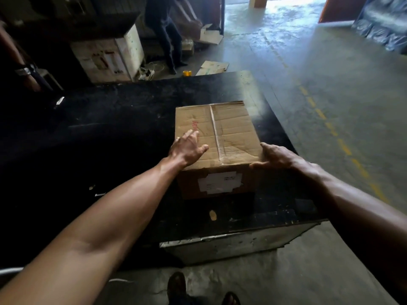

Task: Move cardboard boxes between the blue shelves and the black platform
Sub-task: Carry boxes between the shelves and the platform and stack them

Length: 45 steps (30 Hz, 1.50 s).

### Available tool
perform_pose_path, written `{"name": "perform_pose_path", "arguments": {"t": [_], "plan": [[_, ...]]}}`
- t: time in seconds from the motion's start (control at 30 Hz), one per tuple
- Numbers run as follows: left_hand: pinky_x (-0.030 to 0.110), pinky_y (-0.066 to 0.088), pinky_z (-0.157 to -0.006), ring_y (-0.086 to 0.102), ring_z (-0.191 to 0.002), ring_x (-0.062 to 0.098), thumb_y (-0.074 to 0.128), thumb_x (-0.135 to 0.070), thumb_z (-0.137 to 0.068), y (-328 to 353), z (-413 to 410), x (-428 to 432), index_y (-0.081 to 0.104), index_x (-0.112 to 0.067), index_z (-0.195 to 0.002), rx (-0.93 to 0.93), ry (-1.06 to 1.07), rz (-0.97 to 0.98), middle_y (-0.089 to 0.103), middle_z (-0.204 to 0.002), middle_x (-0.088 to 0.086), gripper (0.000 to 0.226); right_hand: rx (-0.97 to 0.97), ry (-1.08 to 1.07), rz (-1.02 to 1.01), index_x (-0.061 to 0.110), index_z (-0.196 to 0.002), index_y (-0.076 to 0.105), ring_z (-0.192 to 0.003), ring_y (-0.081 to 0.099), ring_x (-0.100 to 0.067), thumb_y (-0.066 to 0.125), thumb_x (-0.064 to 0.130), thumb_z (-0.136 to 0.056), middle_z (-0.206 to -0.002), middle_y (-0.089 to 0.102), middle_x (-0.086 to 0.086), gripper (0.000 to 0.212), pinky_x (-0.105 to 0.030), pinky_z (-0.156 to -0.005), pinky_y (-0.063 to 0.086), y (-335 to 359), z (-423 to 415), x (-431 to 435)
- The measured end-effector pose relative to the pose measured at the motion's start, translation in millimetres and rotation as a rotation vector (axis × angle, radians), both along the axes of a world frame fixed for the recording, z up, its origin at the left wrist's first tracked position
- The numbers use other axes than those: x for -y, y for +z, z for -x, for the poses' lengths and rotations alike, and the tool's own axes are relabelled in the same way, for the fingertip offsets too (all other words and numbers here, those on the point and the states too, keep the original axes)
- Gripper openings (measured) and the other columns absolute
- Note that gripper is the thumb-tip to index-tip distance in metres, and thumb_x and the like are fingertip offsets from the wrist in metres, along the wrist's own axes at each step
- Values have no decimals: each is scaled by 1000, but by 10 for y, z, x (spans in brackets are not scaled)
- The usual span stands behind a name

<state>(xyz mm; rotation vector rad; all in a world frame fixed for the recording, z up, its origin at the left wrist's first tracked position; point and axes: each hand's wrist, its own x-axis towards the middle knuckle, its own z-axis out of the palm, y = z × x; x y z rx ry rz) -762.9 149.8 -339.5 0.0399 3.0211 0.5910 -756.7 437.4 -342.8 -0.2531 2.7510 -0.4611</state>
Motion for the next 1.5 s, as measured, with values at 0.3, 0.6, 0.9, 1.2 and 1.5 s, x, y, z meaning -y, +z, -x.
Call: {"name": "perform_pose_path", "arguments": {"t": [0.3, 0.6, 0.9, 1.2, 1.5], "plan": [[44, 44, -105, 51, -130, 30, 63, -53, -88, 341, 386, -1368, 42, -17, -146, 43, -481, -48, 52, -145, 11, 72, -94, -465, 3, 12, -149, 35, -138, 41, -25, 74, 56, -77, -151, 41, -10, 93, -33, -108, 35, 421, -767, -949], [36, 40, -103, 49, -130, 29, 64, -58, -85, 525, -409, -3174, 42, -25, -147, 102, -1156, -188, 54, -142, 11, 74, -228, -1410, -131, 11, -146, 39, -135, 43, -28, 72, 64, -73, -149, 44, -14, 96, -36, -109, 37, 784, -3292, -1363], [38, 37, -106, 45, -134, 28, 61, -56, -89, 1358, -2685, -3881, 41, -22, -148, -6, -1860, -337, 47, -149, 8, 71, -380, -2173, -394, 6, -142, 43, -131, 47, -30, 73, 49, -80, -144, 49, -16, 81, -35, -106, 37, 1549, -5882, 322], [43, 45, -100, 55, -124, 31, 62, -59, -85, 1860, -4760, -2814, 56, -19, -134, 19, -2359, -546, 59, -136, 10, 64, -482, -2407, -749, 13, -126, 60, -115, 59, -29, 73, 44, -77, -125, 64, -13, 59, -34, -93, 47, 2298, -6791, 2574], [39, 43, -100, 52, -129, 29, 66, -52, -87, 2050, -5953, -1158, 46, -16, -144, 261, -2451, -619, 56, -140, 11, 71, -461, -2626, -932, 16, -123, 58, -114, 57, -30, 74, 46, -72, -122, 62, -10, 62, -35, -89, 49, 2391, -7169, 4623]]}}
